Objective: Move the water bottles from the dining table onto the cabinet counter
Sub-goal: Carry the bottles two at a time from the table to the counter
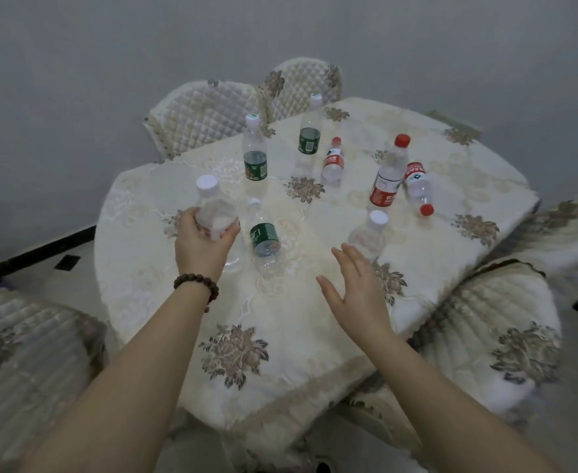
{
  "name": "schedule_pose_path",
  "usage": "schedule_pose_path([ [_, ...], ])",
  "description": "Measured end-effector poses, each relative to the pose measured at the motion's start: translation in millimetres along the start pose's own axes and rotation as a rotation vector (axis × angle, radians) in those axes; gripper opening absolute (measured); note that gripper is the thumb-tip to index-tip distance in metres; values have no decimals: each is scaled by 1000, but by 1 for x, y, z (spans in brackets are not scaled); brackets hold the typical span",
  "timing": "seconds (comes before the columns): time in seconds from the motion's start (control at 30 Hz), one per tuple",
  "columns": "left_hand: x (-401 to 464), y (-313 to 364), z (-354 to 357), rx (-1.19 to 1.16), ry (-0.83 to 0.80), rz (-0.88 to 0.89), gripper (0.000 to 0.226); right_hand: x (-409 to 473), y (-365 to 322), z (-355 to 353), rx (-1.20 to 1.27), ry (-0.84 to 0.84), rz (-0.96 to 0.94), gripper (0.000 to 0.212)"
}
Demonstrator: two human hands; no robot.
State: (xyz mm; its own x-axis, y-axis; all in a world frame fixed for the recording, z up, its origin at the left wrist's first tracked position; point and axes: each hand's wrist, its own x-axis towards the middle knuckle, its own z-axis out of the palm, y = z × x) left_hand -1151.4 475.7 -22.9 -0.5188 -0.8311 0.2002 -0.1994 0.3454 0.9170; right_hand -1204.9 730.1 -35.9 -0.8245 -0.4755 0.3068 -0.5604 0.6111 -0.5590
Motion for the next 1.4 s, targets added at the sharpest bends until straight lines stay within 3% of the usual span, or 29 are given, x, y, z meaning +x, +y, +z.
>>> schedule_pose_path([
  [0.07, -5, 17, 10, -27, -28, 43, 59, -1, 8, -15, 12, 131, 63, 54],
  [0.17, -14, 38, 25, -48, -68, 119, 63, 7, 20, -30, 50, 237, 207, 70],
  [0.3, -26, 53, 44, -47, -133, 162, 61, 26, 37, -28, 195, 151, 361, 107],
  [0.4, -32, 55, 54, -25, -195, 167, 61, 38, 49, -16, 260, 69, 402, 118],
  [0.6, -36, 57, 67, -12, -251, 140, 65, 47, 60, -6, 345, 83, 456, 78],
  [0.87, -33, 96, 101, -75, -352, 214, 66, 49, 63, -67, 412, 288, 406, 62],
  [1.13, -64, 166, 141, -213, -593, 429, 58, 12, 54, -175, 264, 583, 458, 69],
  [1.4, -154, 224, 166, -406, -894, 597, 62, -101, 37, -246, 88, 865, 609, 60],
])
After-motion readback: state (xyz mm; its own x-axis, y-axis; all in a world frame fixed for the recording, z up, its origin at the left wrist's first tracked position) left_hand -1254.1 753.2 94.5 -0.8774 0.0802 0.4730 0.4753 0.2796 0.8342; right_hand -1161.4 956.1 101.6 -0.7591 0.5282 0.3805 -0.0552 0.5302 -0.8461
